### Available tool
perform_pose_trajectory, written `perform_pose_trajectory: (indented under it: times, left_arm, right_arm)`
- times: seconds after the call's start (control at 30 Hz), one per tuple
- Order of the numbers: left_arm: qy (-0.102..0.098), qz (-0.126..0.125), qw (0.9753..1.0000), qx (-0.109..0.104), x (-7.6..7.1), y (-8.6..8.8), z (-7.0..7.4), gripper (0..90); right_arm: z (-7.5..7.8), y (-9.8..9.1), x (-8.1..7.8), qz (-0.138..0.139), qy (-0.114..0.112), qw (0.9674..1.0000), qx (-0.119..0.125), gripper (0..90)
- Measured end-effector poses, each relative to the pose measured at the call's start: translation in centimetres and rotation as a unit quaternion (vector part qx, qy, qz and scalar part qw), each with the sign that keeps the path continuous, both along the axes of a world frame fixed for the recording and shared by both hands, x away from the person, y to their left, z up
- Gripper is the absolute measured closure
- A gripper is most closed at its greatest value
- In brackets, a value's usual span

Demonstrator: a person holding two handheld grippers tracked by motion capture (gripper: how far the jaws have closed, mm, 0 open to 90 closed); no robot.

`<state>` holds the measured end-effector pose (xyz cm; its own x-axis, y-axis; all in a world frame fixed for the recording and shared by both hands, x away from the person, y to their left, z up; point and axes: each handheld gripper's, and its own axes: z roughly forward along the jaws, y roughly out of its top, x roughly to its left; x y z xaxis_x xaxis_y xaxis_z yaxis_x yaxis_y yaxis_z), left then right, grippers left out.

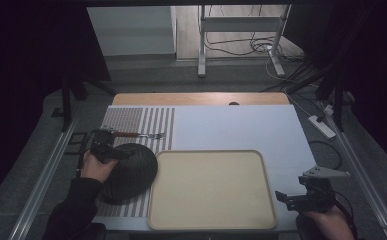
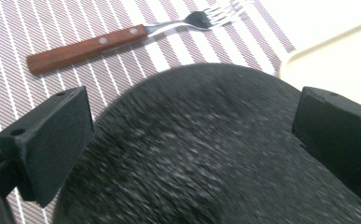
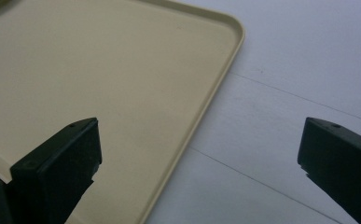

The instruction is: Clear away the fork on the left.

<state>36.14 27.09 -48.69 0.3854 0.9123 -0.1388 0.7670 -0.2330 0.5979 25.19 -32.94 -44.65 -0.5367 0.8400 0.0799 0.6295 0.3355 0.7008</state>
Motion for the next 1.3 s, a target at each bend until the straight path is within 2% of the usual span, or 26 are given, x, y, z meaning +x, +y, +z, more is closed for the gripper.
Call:
perform_pose_trajectory:
  times: [0.63, 0.83, 1.17, 1.3]
  left_arm:
    - [0.023, 0.025, 0.9994, 0.007, 4.9, 1.8, -1.1, 0.0]
    - [0.032, 0.028, 0.9989, 0.017, 6.3, 2.3, -1.6, 0.0]
    - [0.047, 0.034, 0.9982, 0.017, 8.9, 3.4, -2.3, 0.0]
    - [0.052, 0.035, 0.9973, 0.038, 9.7, 3.6, -2.7, 3.5]
  right_arm:
    - [0.0, 0.0, 0.0, 0.001, 0.001, 1.0000, 0.002, 0.1]
    - [0.0, 0.0, 0.0, 0.001, 0.001, 1.0000, 0.002, 0.1]
    - [0.0, -0.1, 0.1, 0.001, 0.001, 1.0000, 0.003, 0.1]
    - [0.0, -0.1, 0.1, 0.001, 0.002, 1.0000, 0.003, 0.1]
